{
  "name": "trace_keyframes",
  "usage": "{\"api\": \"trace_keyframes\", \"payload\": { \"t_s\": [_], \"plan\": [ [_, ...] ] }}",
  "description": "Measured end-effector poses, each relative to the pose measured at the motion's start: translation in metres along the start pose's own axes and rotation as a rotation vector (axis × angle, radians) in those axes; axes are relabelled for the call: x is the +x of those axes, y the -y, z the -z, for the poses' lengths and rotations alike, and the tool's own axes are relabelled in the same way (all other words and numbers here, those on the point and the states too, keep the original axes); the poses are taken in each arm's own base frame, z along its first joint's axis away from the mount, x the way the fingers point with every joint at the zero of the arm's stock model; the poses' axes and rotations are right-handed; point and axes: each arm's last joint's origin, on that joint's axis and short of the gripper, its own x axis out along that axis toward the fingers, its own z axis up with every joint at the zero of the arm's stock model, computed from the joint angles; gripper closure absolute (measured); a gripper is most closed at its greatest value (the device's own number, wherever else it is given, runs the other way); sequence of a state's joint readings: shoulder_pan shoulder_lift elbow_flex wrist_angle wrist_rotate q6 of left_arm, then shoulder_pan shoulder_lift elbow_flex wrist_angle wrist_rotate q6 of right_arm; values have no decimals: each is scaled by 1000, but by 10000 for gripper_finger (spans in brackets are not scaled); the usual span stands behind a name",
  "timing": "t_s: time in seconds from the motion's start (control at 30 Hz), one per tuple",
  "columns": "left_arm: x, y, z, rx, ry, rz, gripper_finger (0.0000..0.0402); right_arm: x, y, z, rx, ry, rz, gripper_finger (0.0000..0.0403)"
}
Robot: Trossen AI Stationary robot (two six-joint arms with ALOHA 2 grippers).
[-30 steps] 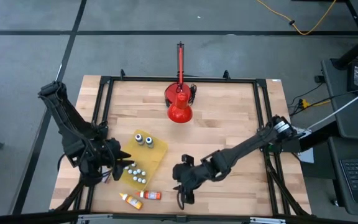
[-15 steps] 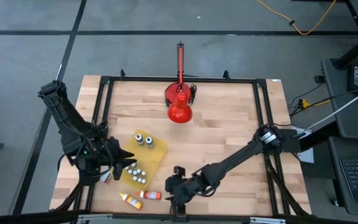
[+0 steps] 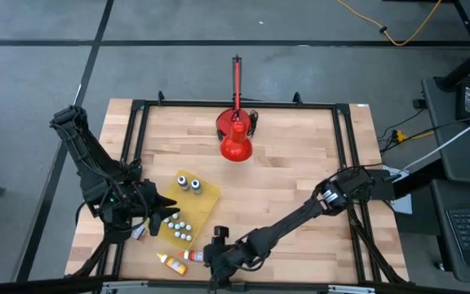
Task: Pick & Place food coloring
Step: Put the large orange food coloring bottle into the yellow bin
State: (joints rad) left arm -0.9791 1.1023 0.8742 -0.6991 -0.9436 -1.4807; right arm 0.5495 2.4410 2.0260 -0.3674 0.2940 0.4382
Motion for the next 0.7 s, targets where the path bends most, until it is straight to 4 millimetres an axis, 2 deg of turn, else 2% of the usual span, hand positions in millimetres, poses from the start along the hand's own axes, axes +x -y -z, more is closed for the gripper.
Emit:
{"api": "trace_keyframes", "payload": {
  "t_s": [0.1,0.33,0.7],
  "plan": [
    [0,0,0,1,-1,0,252,8,1,6,-6,-15,9,175],
    [0,0,0,2,-1,0,254,9,4,10,-38,-38,46,175],
    [0,0,0,2,-1,0,256,11,9,8,-60,-49,18,175]
  ]
}}
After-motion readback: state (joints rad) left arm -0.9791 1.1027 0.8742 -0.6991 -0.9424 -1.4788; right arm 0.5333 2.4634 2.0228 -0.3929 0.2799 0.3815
